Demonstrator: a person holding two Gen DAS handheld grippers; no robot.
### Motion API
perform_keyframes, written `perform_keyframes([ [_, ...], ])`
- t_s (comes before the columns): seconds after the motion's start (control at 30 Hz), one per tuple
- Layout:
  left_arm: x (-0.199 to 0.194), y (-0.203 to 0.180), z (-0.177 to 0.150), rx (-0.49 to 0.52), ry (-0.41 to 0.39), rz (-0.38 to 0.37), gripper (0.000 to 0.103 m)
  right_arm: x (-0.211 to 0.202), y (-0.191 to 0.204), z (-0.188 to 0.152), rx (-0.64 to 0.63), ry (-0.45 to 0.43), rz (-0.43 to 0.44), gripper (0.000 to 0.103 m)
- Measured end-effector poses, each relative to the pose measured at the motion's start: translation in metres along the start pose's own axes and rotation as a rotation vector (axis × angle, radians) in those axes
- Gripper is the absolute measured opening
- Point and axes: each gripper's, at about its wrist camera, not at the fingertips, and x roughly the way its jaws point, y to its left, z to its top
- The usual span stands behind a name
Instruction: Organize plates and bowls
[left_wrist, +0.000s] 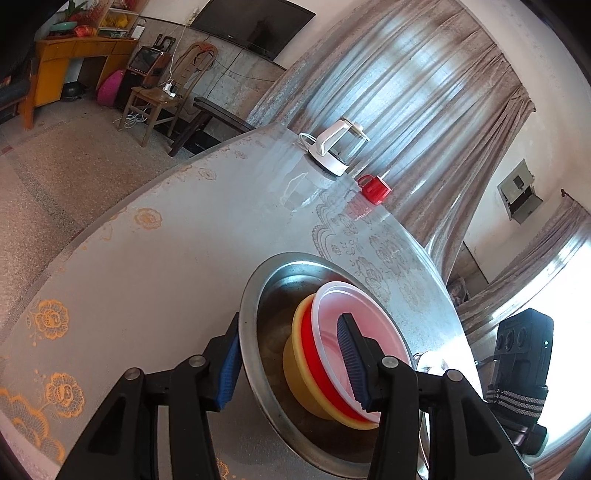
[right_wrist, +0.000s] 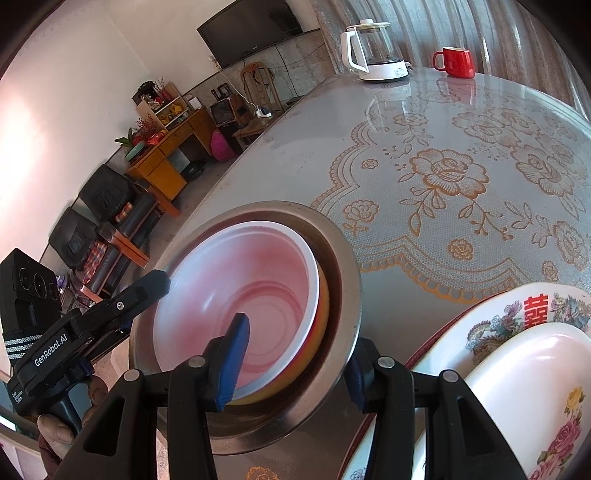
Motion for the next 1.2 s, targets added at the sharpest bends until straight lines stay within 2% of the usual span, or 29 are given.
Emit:
perform_keyframes([
  [0.2,-0.004,-0.009,-0.004,0.043,-0.013,0.022,0.049,-0.006,0.008,-0.004,-0.045,-0.021,-0.010,0.048],
  [0.67,-0.021,-0.022,-0.009,0.074,-0.043,-0.005,0.049,-0.025,0.012,-0.007,-0.067,-0.073,-0.018,0.048],
  [0.93,-0.034,-0.050,-0.011,0.127,-0.061,-0.063,0.049,-0.057,0.008,-0.008,-0.067,-0.140,-0.026,0.048],
  [1.2,-0.032,-0.092,-0.021,0.203,-0.024,-0.141,0.049,-0.099,-0.013,-0.018,-0.050,-0.207,-0.065,0.048],
])
